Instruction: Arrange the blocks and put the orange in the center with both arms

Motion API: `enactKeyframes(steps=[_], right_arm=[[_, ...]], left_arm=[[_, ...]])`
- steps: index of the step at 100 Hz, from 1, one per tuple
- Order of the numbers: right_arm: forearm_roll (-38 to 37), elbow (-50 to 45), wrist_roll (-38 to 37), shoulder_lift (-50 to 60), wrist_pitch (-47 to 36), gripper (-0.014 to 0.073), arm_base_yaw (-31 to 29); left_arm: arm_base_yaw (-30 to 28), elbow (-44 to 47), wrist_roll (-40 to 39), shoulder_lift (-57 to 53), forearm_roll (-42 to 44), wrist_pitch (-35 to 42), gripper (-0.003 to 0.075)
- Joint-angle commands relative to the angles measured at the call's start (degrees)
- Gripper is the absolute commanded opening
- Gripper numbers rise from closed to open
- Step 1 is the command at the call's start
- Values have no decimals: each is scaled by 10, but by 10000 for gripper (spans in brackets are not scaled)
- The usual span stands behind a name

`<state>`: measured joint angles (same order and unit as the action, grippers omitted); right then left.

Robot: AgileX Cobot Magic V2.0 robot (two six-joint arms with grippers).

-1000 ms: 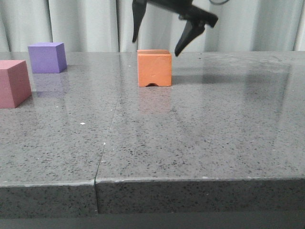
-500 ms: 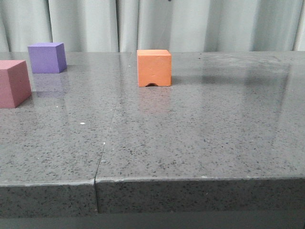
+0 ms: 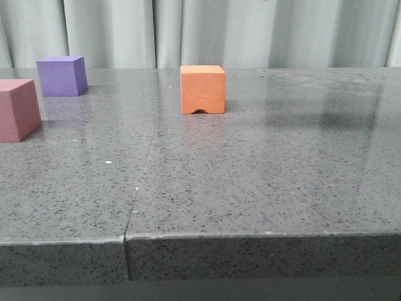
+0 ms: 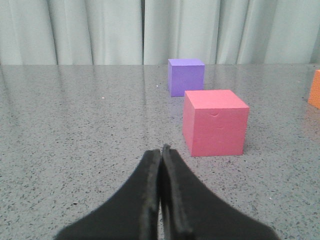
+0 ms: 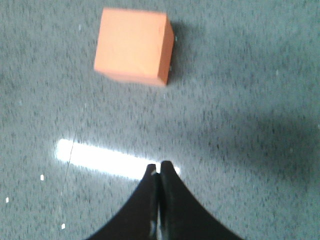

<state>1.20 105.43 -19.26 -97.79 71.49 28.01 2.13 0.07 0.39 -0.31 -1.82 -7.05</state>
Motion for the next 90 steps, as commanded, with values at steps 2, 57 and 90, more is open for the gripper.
enactKeyframes(steps=[2,57,90], right_arm=[[-12,-45,6,69,-61,-69,5],[-17,-472,10,374,-373,-69,5],[-35,-691,10,579,-516,-69,5]], left_arm=[[-1,22,1,-16,-6,48,-20],[-1,22,1,-16,-6,53,-20],[-1,22,-4,-16,-13,67,-20]])
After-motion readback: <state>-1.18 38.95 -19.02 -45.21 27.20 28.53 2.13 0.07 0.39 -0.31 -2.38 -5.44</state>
